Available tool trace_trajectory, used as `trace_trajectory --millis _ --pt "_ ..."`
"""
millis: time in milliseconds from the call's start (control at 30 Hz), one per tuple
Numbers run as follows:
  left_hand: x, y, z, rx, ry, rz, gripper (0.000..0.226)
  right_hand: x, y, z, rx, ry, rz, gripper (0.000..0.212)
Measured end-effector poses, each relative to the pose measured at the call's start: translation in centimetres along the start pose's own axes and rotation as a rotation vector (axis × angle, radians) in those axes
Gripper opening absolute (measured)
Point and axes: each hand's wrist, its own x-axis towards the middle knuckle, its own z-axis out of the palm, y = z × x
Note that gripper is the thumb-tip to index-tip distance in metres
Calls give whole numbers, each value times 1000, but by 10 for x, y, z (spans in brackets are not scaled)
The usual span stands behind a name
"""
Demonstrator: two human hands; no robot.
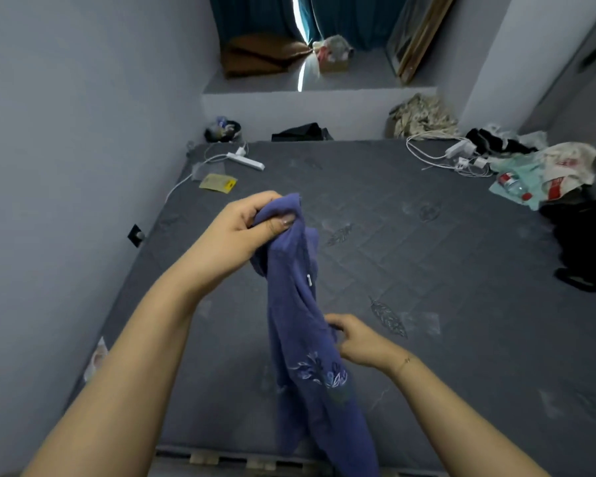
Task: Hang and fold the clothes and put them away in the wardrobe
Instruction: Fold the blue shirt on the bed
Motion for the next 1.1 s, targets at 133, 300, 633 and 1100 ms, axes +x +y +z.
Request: trace_trajectory --millis 133,300,633,1100 --pt "20 -1 -19 22 38 -3 13 -17 -3 -11 173 258 17 13" --pt "53 -23 -29 148 222 -66 12 -64 -14 -76 348 636 -67 17" --pt "135 -46 18 134 87 -188 30 -141 -33 -200 419 1095 -118 20" --pt "262 8 196 -70 -54 -7 24 -256 -17 -319 -114 1537 -43 20"
